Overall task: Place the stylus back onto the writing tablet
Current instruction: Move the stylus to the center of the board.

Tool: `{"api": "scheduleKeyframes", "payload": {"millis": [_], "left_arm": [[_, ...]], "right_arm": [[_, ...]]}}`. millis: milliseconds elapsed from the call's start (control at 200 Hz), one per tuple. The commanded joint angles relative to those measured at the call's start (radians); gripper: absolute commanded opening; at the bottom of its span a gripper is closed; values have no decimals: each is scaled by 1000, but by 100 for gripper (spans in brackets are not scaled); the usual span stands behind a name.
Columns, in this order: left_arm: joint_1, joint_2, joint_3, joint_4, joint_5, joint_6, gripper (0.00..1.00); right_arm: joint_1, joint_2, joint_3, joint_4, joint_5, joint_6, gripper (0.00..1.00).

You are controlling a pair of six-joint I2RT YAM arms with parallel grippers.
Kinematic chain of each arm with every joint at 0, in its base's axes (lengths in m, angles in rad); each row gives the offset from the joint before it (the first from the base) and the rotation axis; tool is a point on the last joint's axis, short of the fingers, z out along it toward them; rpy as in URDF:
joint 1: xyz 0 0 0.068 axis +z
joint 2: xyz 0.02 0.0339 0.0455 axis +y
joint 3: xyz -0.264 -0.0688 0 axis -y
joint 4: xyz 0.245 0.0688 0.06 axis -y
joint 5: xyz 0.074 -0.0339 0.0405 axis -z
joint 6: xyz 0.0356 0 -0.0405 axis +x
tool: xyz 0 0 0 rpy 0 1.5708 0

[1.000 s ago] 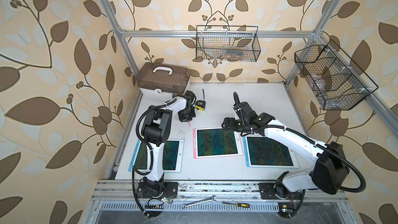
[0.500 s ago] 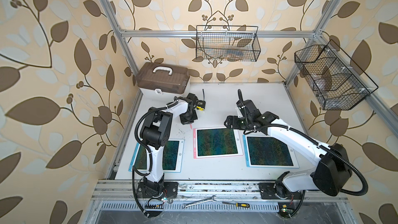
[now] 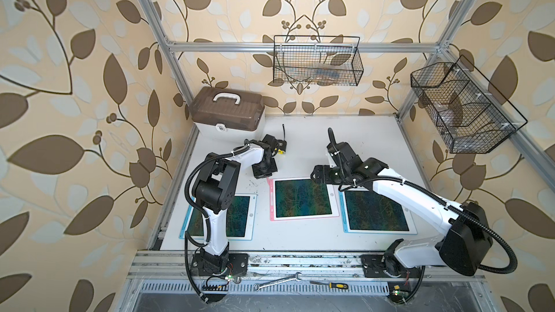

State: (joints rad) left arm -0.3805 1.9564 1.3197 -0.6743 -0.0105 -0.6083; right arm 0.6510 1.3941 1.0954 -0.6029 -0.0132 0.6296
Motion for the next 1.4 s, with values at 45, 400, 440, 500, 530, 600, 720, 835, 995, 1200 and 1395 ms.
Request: {"api": "scheduleKeyframes", "payload": {"millis": [45, 400, 440, 500, 530, 600, 720, 835, 995, 1200, 1395], "left_arm": [[-8, 39, -44, -131, -2, 47, 5], [-8, 3, -79, -109, -28, 31, 6], [-9, 0, -81, -111, -27, 18, 6], [-9, -4, -84, -115, -31, 1, 7], [-9, -5, -85, -118, -33, -6, 7], [-9, -12, -86, -121, -35, -21, 10], [-9, -22, -66, -139, -39, -29, 16], [-9, -14, -32, -160, -37, -26, 24], [-8, 20, 10, -169, -34, -9, 25], [12, 43, 26, -157, -15, 7, 31], [48, 64, 39, -157, -3, 33, 32]], "right_arm": [[56, -2, 24, -21, 98, 104, 92], [42, 43, 135, -71, 49, -2, 92], [35, 43, 141, -78, 47, -30, 92], [24, 37, 142, -78, 41, -59, 92], [16, 34, 142, -80, 29, -66, 92], [0, 32, 135, -77, 11, -74, 92], [-7, 20, 105, -50, -7, -77, 92], [-6, 6, 91, -55, -6, -77, 92], [-11, -39, 42, -37, 4, -66, 92], [-2, -41, 47, -47, 18, -50, 92], [13, -45, 28, -40, 28, -34, 92]]}}
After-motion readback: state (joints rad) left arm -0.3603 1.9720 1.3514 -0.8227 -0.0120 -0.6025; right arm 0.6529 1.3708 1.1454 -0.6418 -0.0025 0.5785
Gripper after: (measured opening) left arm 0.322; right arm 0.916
